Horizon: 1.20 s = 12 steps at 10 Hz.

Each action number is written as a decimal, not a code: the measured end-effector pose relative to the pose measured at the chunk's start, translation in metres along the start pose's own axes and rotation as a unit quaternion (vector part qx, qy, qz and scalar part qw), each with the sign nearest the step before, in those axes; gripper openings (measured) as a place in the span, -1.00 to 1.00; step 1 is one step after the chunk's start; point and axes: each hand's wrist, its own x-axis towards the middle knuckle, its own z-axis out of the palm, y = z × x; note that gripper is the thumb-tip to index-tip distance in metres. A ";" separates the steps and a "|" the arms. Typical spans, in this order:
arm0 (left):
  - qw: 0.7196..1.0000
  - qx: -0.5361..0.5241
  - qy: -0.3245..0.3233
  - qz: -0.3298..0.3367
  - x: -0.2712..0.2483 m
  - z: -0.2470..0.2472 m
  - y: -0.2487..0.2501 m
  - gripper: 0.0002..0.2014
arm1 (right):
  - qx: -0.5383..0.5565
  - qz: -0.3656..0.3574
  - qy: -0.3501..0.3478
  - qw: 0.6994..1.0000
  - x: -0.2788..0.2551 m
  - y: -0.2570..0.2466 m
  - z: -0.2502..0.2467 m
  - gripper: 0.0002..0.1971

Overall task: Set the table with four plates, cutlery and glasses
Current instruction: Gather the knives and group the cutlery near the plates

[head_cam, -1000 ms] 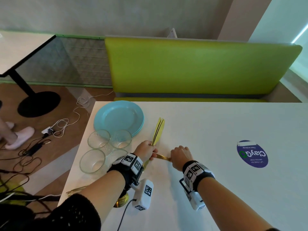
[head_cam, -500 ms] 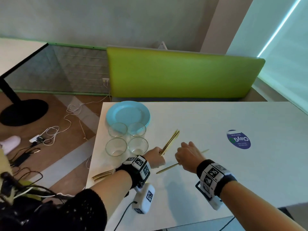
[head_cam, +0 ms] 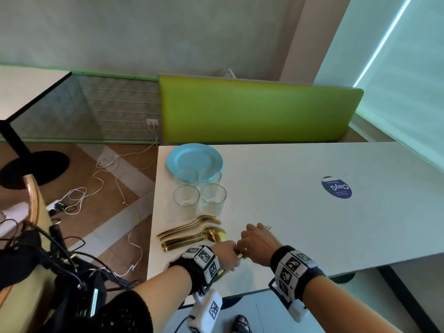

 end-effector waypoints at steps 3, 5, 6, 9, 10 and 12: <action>0.998 -0.055 0.012 -0.030 -0.022 0.008 -0.028 -0.83 | 0.113 0.060 -0.022 0.991 0.000 -0.037 -0.006 -0.74; 0.983 0.111 0.147 -0.023 -0.031 -0.004 -0.054 -0.52 | 0.166 0.119 -0.022 0.979 -0.003 -0.027 -0.001 -0.79; 0.976 0.134 0.168 -0.027 -0.028 -0.008 -0.075 -0.46 | 0.179 0.147 -0.016 0.973 -0.011 -0.017 0.002 -0.80; 0.972 0.151 0.166 -0.061 -0.032 -0.009 -0.104 -0.58 | 0.208 0.204 -0.010 0.956 -0.025 -0.007 0.009 -0.82; 0.959 0.181 0.214 -0.039 -0.035 -0.005 -0.105 -0.61 | 0.208 0.209 -0.006 0.956 -0.024 -0.009 0.008 -0.82; 0.947 0.224 0.219 -0.068 -0.031 -0.005 -0.109 -0.65 | 0.205 0.208 -0.012 0.956 -0.019 -0.015 0.007 -0.81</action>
